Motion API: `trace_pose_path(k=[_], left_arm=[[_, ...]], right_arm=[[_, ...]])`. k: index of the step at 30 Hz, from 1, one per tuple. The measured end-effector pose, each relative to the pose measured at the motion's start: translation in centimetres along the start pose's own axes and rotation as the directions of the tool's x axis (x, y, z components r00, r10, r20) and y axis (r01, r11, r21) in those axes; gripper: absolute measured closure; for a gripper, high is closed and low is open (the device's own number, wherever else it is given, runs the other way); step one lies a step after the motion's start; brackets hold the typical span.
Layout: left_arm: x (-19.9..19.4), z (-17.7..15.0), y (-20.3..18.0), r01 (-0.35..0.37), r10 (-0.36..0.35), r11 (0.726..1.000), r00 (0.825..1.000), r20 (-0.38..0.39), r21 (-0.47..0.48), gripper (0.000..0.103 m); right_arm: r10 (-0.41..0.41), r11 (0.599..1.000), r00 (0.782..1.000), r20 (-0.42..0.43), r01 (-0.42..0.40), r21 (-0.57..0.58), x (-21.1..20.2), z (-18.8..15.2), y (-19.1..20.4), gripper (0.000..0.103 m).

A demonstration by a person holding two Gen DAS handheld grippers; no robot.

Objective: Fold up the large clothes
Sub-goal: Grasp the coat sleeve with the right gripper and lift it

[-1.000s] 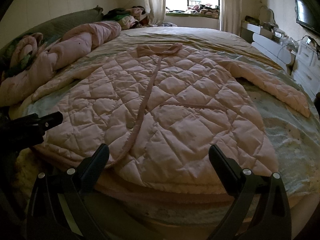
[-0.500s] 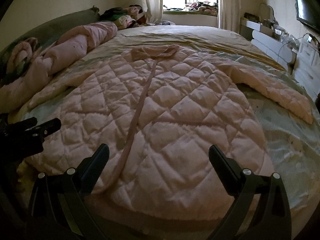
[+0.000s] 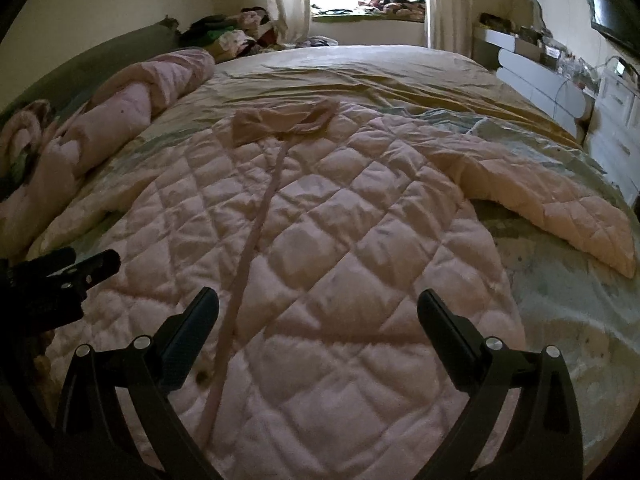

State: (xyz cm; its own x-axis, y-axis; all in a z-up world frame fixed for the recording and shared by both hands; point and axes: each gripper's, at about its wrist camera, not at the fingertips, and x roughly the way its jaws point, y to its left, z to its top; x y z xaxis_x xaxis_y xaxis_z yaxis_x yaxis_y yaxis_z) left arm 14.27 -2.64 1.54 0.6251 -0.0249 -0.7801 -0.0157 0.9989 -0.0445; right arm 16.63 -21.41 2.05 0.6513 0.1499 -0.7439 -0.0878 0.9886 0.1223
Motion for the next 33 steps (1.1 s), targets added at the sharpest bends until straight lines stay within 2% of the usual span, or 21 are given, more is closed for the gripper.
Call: trace_pose_path(k=[6,10,18,20,26,33], left_arm=[[2.3,3.0,-1.0,0.035,-0.035,0.999,0.999,-0.002,-0.007,0.009],[3.7,4.9,-2.3,0.025,-0.025,0.999,1.000,0.000,0.027,0.009],[6.9,7.7,-5.5,0.056,-0.055,0.995,0.998,-0.021,0.080,0.009],[7.7,8.2,-6.4,0.062,-0.060,0.993,0.998,-0.029,0.097,0.009],[10.1,8.7,-8.1,0.084,-0.079,0.992,0.995,-0.056,0.091,0.009],[12.4,8.3,-8.6,0.075,-0.068,0.994,0.993,-0.094,0.081,0.009]], right_arm=[[-0.012,0.995,1.000,-0.029,0.015,0.102,2.4,2.5,-3.7,0.004],[-0.051,0.982,0.998,-0.027,0.055,0.178,3.6,4.0,-7.0,0.004],[-0.197,0.917,0.979,-0.048,0.201,0.344,5.5,4.8,-15.4,0.004],[-0.201,0.895,0.978,-0.053,0.205,0.396,5.7,4.7,-17.6,0.004],[-0.275,0.782,0.956,-0.107,0.286,0.554,6.3,3.6,-24.9,0.004],[-0.282,0.590,0.944,-0.170,0.310,0.746,7.5,0.9,-33.6,0.004]])
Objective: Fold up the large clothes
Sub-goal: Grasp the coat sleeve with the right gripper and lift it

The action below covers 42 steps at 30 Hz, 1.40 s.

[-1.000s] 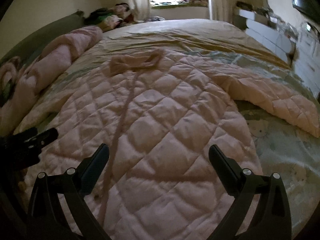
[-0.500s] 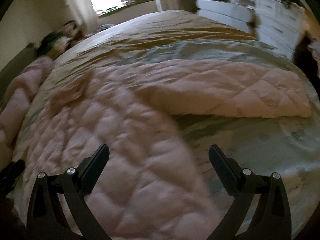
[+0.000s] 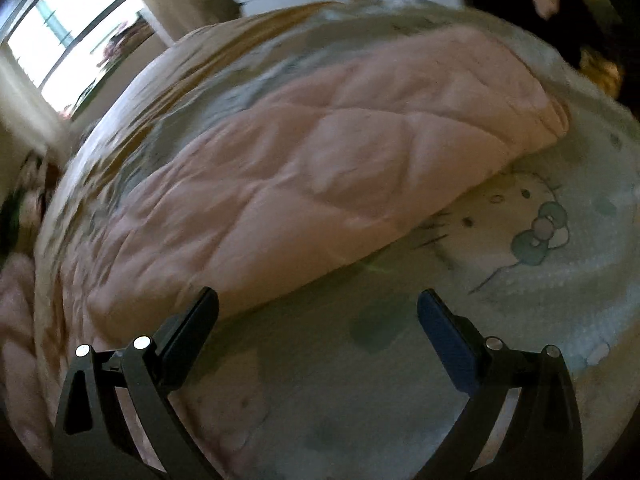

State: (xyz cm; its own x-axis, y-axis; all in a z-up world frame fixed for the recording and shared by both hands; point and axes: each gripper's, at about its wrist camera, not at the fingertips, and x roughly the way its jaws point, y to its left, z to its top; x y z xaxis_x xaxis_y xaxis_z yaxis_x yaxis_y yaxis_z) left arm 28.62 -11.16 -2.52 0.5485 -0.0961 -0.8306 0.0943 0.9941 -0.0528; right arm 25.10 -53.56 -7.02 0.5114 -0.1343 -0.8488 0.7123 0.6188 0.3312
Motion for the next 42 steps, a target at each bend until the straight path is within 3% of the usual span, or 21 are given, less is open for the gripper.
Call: trace_pose_path(k=[4,9,11,12,14,16,18,22,29,35,42], left_arm=[[0.4,0.0,0.0,-0.008,0.008,1.000,1.000,-0.008,0.004,0.009],[0.5,0.2,0.2,-0.024,0.024,1.000,1.000,-0.009,0.005,0.009],[0.5,0.2,0.4,-0.023,0.023,1.000,1.000,-0.010,0.007,0.009],[0.4,0.2,0.5,-0.026,0.026,1.000,1.000,-0.009,0.013,0.009],[0.4,0.4,0.6,-0.036,0.036,0.999,0.999,-0.007,0.018,0.009],[0.1,0.7,0.9,-0.035,0.035,0.999,0.999,-0.008,0.015,0.009],[-0.4,1.0,1.3,-0.033,0.033,0.999,0.999,-0.001,0.006,0.009],[-1.5,2.1,2.3,-0.026,0.026,1.000,1.000,0.009,-0.011,0.009],[-4.4,4.4,3.9,-0.031,0.032,0.999,0.999,0.043,-0.019,0.009],[-7.5,5.3,5.5,-0.092,0.093,0.996,0.988,0.122,-0.011,0.009],[-9.6,5.2,7.7,-0.154,0.155,0.988,0.970,0.185,-0.023,0.009]], right_arm=[[0.007,0.997,1.000,0.029,-0.010,0.081,1.0,2.1,-2.5,0.004],[0.062,0.981,0.994,0.089,-0.077,0.175,2.1,5.1,-5.4,0.005],[0.072,0.971,0.989,0.127,-0.098,0.216,2.5,6.4,-6.7,0.021],[0.067,0.966,0.988,0.139,-0.099,0.238,2.6,7.0,-7.1,0.041],[0.102,0.955,0.981,0.167,-0.143,0.260,2.5,8.0,-8.0,0.066],[0.130,0.959,0.974,0.188,-0.171,0.224,2.1,8.8,-7.6,0.081],[0.162,0.967,0.961,0.224,-0.200,0.157,0.7,9.3,-6.3,0.086],[0.256,0.963,0.924,0.284,-0.270,0.011,-3.2,10.4,-2.8,0.089],[0.394,0.913,0.872,0.290,-0.336,-0.231,-8.6,10.3,5.5,0.089],[0.514,0.824,0.822,0.245,-0.394,-0.406,-12.9,8.3,13.1,0.089],[0.614,0.699,0.770,0.175,-0.427,-0.573,-16.7,3.1,21.2,0.089]])
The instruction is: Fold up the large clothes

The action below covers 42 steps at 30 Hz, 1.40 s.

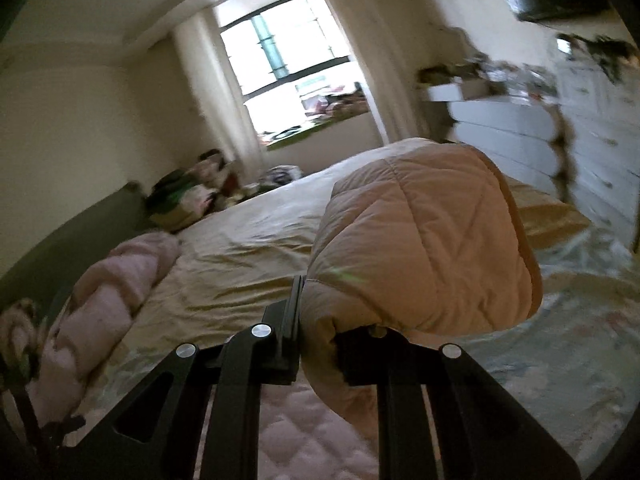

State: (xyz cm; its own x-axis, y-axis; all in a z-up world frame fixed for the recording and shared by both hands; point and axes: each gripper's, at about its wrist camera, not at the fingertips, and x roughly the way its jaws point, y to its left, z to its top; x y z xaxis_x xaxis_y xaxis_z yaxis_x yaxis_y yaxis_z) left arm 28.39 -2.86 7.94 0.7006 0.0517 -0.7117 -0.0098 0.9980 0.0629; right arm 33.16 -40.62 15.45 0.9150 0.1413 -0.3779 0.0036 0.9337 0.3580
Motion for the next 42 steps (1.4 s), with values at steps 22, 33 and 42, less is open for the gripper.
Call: trace_pose_path(k=[22,33,42], left_arm=[[3.4,-4.3,9.0,0.129,-0.142,0.967,0.989,-0.044,-0.219,0.009],[6.2,-6.6,11.2,0.197,-0.236,0.924,0.968,-0.083,-0.327,0.009],[6.1,-6.2,13.1,0.323,-0.367,0.828,0.930,-0.007,-0.459,0.009]], right_arm=[[0.116,0.929,0.959,-0.259,-0.197,-0.313,9.8,-14.6,19.7,0.089],[0.141,0.977,0.889,-0.435,-0.197,-0.086,13.3,-22.1,17.4,0.051],[0.177,0.907,0.927,-0.332,-0.284,-0.310,9.7,-22.1,22.6,0.084]])
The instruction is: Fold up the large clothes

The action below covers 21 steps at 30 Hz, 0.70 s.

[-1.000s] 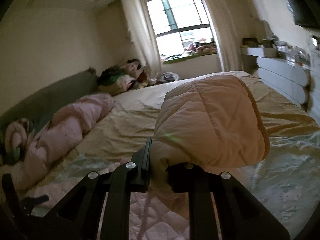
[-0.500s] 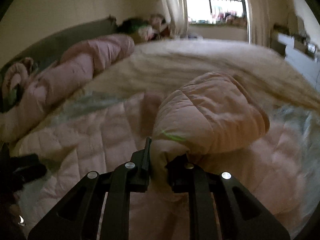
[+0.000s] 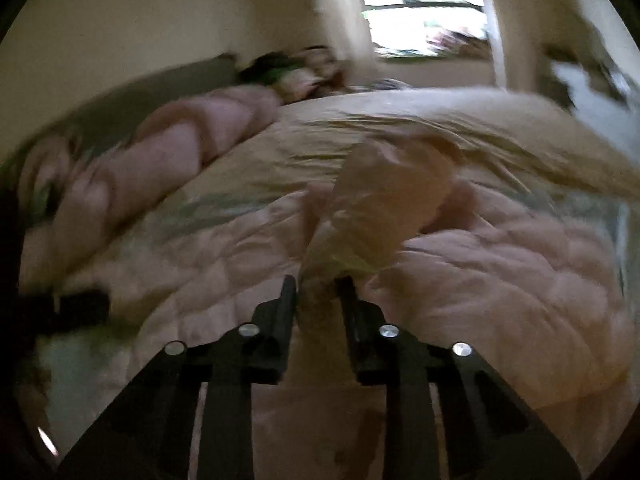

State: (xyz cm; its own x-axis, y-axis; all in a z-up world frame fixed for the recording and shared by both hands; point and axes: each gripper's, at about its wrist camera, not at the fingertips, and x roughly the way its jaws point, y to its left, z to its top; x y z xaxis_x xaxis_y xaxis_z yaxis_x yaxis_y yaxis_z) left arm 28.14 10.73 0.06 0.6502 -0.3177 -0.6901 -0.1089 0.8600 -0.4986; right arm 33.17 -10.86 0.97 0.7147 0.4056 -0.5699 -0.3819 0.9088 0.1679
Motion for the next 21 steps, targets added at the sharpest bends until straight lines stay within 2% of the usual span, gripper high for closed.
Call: trace_pose_path(k=[2,6,9,11,13,14,18,20,21], left_arm=[[-0.2,0.2,0.4,0.043,-0.042,0.998,0.999,0.004,-0.035,0.009],[-0.3,0.2,0.7,0.073,-0.072,0.996,0.997,0.012,-0.059,0.009],[0.5,0.2,1.2,0.110,-0.111,0.989,0.994,-0.004,-0.100,0.009],[1.6,0.1,1.5,0.103,-0.107,0.988,0.994,-0.028,-0.118,0.009],[3.1,-0.2,1.4,0.069,-0.077,0.991,0.995,-0.066,-0.113,0.009],[4.0,-0.3,1.4,0.059,-0.069,0.992,0.993,-0.090,-0.112,0.009],[7.4,-0.6,1.6,0.033,-0.054,0.991,0.986,-0.159,-0.133,0.009],[8.8,-0.6,1.3,0.005,-0.024,0.993,0.986,-0.168,-0.117,0.010],[9.1,-0.6,1.0,0.003,-0.020,0.995,0.986,-0.163,-0.100,0.019]], right_arm=[[0.021,0.998,0.999,-0.048,-0.024,-0.066,0.9,-0.6,2.0,0.085],[0.033,0.986,0.988,-0.148,-0.056,-0.155,2.8,-2.5,4.7,0.085],[0.064,0.985,0.977,-0.201,-0.095,-0.144,3.5,-3.6,5.2,0.085],[0.091,0.984,0.971,-0.221,-0.122,-0.127,3.4,-3.9,5.4,0.084],[0.094,0.987,0.971,-0.219,-0.119,-0.104,2.5,-3.7,5.0,0.069],[0.107,0.988,0.972,-0.211,-0.127,-0.084,1.8,-3.5,4.6,0.066],[0.089,0.995,0.982,-0.166,-0.095,-0.031,-1.8,-2.9,1.4,0.059],[0.045,0.999,0.988,-0.151,-0.047,-0.008,-3.2,-2.9,-0.5,0.055],[0.020,1.000,0.989,-0.149,-0.021,-0.004,-3.7,-3.0,-1.4,0.054]])
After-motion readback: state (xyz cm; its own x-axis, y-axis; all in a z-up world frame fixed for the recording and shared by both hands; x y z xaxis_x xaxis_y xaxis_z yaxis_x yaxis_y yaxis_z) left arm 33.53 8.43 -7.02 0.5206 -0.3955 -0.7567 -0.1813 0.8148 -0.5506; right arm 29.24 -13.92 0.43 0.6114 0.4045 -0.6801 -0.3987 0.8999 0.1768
